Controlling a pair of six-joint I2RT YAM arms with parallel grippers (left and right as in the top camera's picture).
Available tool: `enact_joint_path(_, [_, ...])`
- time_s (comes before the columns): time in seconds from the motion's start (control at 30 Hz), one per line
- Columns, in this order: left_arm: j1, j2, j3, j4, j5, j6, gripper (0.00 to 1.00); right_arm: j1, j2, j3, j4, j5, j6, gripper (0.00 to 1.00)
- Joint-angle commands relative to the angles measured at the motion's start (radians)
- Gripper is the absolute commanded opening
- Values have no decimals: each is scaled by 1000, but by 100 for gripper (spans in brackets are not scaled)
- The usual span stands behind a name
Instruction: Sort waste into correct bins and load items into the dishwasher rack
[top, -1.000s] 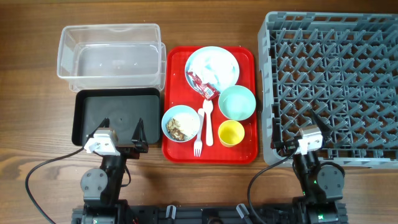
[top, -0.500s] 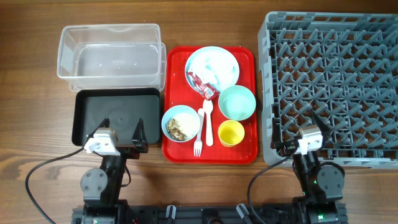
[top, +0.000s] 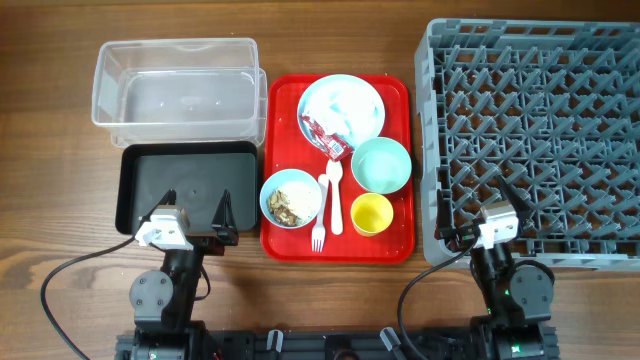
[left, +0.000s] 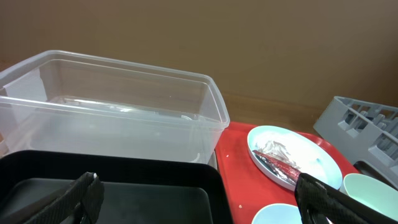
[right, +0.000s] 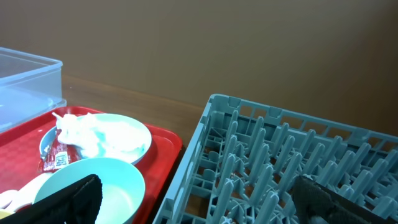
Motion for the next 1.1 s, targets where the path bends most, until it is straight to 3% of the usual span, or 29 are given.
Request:
enact_joint_path(0.0, [9,-6,-10,2,-6,20,100,-4,-12,-1,7,-24,5,100])
enact_joint_path(0.53, [10,-6,-10,3,-6,20,100,-4,-12,-1,22,-26,-26,100])
enact_joint_path(0.8, [10,-6,5,96,61,-19,100,-4,-12,0,177,-173,-24,100])
enact_joint_path(1.07, [10,5,129,14,61,-21,100,-4,-10,45,168,-235,60,100])
